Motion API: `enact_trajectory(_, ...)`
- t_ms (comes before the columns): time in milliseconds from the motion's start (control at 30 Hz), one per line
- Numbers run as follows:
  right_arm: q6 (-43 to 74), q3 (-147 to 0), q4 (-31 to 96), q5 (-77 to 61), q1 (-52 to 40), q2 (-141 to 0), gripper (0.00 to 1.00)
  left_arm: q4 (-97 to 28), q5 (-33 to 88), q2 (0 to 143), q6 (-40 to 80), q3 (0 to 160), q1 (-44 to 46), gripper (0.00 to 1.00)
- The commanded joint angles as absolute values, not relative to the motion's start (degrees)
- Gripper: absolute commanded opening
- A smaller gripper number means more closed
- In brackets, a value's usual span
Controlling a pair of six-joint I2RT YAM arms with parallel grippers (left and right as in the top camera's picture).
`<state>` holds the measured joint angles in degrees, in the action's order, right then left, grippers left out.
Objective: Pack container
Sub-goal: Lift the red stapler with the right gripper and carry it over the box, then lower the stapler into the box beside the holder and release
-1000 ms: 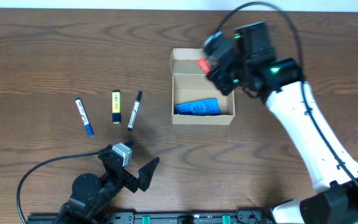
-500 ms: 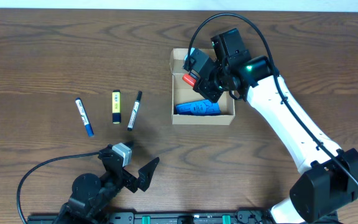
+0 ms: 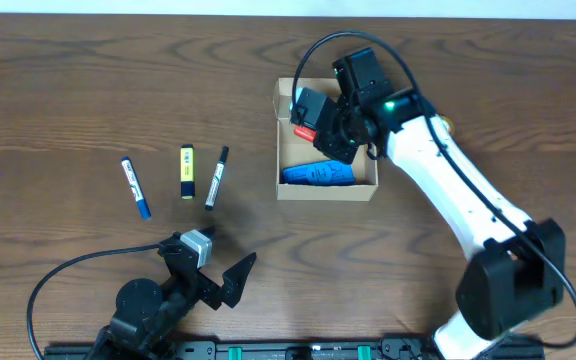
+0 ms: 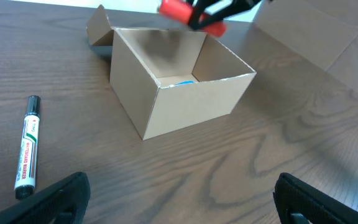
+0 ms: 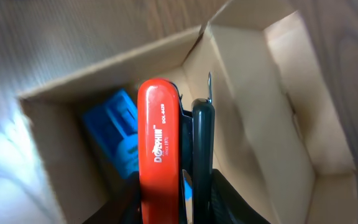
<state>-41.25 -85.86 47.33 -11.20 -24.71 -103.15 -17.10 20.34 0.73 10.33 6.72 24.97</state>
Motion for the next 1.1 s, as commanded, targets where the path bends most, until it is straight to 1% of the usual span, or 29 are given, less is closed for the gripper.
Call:
enact_trajectory(0, -47.5, -86.5, 46.7, -8.8, -24.7, -106.5, 0.01, -17.2, 19.7, 0.3, 10.3, 5.4, 25.3, 0.95)
enact_trajectory(200, -49.1, -86.5, 45.2, -7.9, -24.8, -110.9, 0.01, -17.2, 19.7, 0.3, 10.3, 5.4, 25.3, 0.95)
enact_trajectory(633, -57.3, -86.5, 41.1, -9.9, -26.1, -114.7, 0.01, -17.2, 19.7, 0.3, 10.3, 5.4, 25.3, 0.95)
enact_trajectory(1067, -59.4, -86.5, 39.5, -12.3, -27.1, -116.4, 0.02, -17.2, 19.7, 0.3, 10.3, 5.4, 25.3, 0.95)
